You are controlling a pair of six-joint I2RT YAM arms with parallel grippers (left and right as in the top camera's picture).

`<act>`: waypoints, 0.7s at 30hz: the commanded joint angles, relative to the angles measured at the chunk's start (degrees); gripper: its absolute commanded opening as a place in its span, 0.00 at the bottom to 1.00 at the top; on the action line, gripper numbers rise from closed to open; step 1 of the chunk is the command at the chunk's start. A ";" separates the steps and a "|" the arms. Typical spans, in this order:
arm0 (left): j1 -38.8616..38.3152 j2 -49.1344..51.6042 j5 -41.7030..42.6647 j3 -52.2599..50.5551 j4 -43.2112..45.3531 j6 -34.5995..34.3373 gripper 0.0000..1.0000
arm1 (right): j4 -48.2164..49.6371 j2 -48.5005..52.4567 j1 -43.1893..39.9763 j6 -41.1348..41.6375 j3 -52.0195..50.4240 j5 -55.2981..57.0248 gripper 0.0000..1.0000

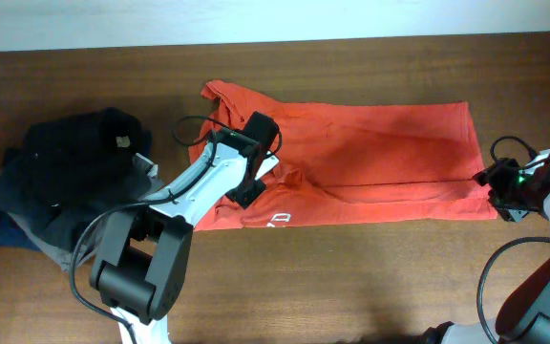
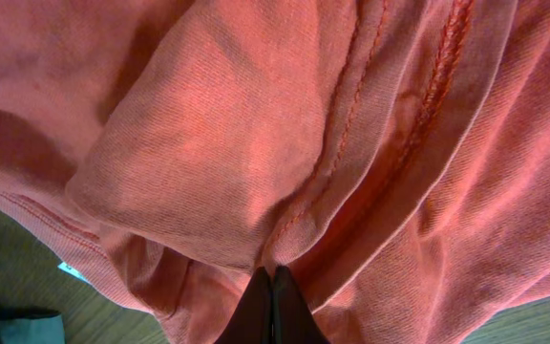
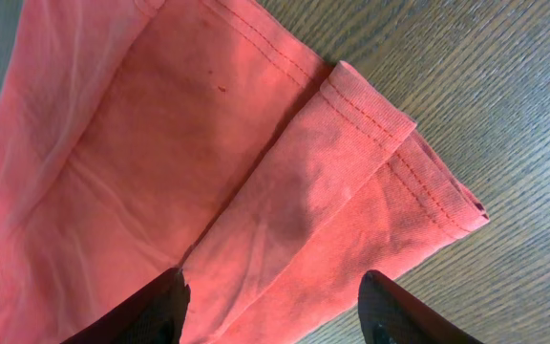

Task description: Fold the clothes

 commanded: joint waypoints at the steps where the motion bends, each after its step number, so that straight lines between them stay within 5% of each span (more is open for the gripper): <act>1: -0.13 0.15 -0.63 1.14 -0.98 -0.24 0.00 | -0.07 0.31 0.11 -0.57 1.07 -0.11 0.62; 9: 0.28 0.13 -4.55 10.45 -4.48 -0.15 0.00 | -0.04 0.31 0.11 -0.57 1.07 -0.11 0.62; 21: 5.29 0.28 -2.73 12.35 5.53 -0.13 0.00 | 0.00 0.31 0.11 -0.57 1.07 -0.09 0.62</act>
